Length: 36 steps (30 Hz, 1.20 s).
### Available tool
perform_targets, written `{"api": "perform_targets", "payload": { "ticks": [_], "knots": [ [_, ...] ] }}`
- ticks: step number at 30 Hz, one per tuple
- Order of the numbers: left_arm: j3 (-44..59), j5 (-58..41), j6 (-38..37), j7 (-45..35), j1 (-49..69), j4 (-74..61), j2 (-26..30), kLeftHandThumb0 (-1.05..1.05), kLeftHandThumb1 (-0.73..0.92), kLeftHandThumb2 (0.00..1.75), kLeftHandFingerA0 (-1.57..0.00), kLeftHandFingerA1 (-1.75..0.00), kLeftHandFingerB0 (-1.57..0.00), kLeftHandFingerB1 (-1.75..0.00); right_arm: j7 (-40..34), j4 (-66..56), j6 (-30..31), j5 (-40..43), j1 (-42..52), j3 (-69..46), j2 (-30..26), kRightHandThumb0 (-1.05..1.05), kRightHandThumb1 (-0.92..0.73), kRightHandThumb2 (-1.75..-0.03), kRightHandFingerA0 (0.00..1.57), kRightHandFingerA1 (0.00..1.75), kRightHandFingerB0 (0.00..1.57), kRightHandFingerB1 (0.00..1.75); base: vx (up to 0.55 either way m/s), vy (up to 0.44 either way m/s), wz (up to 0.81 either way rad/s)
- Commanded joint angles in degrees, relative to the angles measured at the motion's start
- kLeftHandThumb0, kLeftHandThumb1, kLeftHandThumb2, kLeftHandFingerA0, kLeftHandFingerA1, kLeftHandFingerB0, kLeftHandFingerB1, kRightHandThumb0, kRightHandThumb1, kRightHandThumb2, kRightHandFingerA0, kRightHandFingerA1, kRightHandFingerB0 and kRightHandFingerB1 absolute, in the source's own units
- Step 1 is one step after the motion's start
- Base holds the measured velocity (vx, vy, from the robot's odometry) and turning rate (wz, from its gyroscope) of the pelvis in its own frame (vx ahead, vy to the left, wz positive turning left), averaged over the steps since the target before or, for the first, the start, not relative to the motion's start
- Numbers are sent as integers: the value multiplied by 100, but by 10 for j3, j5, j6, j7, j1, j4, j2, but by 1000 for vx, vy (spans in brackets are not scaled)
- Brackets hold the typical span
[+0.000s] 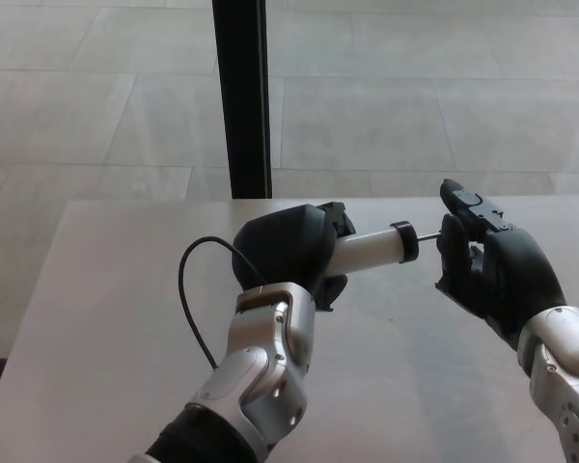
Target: The robot uses its left hand to lift the air pump kept on the middle of the desk and use the right hand to compress the handle
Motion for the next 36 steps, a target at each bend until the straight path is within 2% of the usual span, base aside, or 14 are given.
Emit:
{"api": "perform_targets", "payload": {
  "ticks": [1,3,5,6,9,16,17,18,19,20,22,23,26,36],
  "knots": [
    [19,-15,6,6,-2,3,2,-23,74,75,-87,-164,-78,-80,-37,-2,-24,-24,7,-17,-1,-104,-83,-99,0,0,0,0,0,0,0],
    [21,-15,5,5,-2,1,3,-24,74,74,-90,-166,-80,-85,-47,-2,-20,-22,8,-26,7,-105,-92,-75,0,0,0,0,0,0,0],
    [24,-16,7,2,-2,-3,2,-26,76,72,-89,-169,-80,-89,-51,2,-21,-24,11,-29,12,-103,-83,-98,0,0,0,0,0,0,0],
    [24,-16,8,3,-2,-2,1,-26,75,71,-92,-164,-76,-77,-57,2,-17,-23,12,-33,17,-105,-92,-78,0,0,0,0,0,0,0],
    [23,-17,11,-4,-4,-2,0,-25,71,68,-96,-168,-74,-76,-58,-3,-8,-28,18,-35,15,-103,-86,-100,0,0,0,0,0,0,0],
    [18,-15,-7,7,13,-4,10,-25,76,69,-89,-169,-79,-81,-90,-15,12,-41,15,-53,16,-101,-92,-84,0,0,0,0,0,0,0],
    [18,-16,-11,6,16,-5,13,-18,72,75,-102,-173,-74,-113,-91,-16,13,-38,14,-58,15,-101,-92,-84,0,0,0,0,0,0,0],
    [18,-17,-12,6,19,-8,15,-30,58,102,-112,-129,-83,-101,-88,-17,18,-34,13,-62,12,-102,-92,-85,0,0,0,0,0,0,0],
    [19,-18,-15,5,26,-15,18,-31,59,101,-113,-131,-87,-108,-83,-18,19,-31,13,-67,7,-103,-92,-86,0,0,0,0,0,0,0],
    [18,-17,-17,6,30,-17,20,-22,72,77,-85,-174,-77,-132,-79,-16,14,-33,13,-68,2,-103,-92,-86,0,0,0,0,0,0,0],
    [18,-18,-6,-7,33,-26,21,-24,75,76,-84,-174,-73,-139,-73,-5,10,-30,8,-75,-6,-102,-92,-86,0,0,0,0,0,0,0],
    [18,-17,-5,-8,34,-29,22,-23,65,84,-106,-165,-85,-103,-74,0,9,-27,5,-78,-6,-101,-92,-84,0,0,0,0,0,0,0],
    [15,-15,-10,-4,37,-33,24,-21,69,83,-85,-172,-78,-109,-73,12,5,-24,-3,-84,-5,-104,-92,-83,0,0,0,0,0,0,0],
    [8,-18,-15,-4,37,-40,17,-21,70,74,-87,-166,-78,-76,-44,84,-14,-20,-55,-95,-38,-104,-92,-89,0,0,0,0,0,0,0]
  ]
}}
